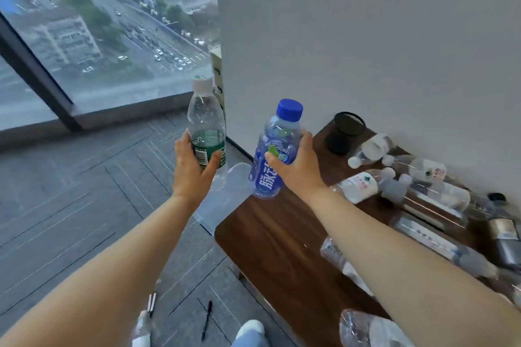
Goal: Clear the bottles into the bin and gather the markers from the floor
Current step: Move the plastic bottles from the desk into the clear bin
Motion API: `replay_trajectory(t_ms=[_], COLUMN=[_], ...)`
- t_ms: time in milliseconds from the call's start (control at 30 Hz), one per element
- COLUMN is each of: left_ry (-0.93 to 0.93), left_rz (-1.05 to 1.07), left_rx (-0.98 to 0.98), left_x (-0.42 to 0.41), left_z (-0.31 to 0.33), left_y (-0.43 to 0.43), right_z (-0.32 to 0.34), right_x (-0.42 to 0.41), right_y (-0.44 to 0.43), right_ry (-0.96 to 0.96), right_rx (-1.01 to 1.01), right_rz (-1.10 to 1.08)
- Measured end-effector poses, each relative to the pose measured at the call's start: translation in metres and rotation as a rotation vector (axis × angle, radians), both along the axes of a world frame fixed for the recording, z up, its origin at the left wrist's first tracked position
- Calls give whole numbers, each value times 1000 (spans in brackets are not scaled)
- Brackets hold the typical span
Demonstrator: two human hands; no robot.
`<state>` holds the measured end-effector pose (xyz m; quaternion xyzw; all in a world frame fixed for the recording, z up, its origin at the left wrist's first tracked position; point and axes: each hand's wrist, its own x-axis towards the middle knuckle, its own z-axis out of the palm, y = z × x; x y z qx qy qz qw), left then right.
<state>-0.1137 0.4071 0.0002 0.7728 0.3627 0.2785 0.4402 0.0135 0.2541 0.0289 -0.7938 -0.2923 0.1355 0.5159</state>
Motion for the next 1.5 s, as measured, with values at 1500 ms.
replay_trajectory(t_ms=[1500], left_ry=[569], left_rz=[-356], left_rx=[228], left_x=[39], left_z=[-59], left_y=[31], right_z=[-59], right_x=[14], right_y=[42], right_ry=[260], right_rx=[-296], right_rz=[19])
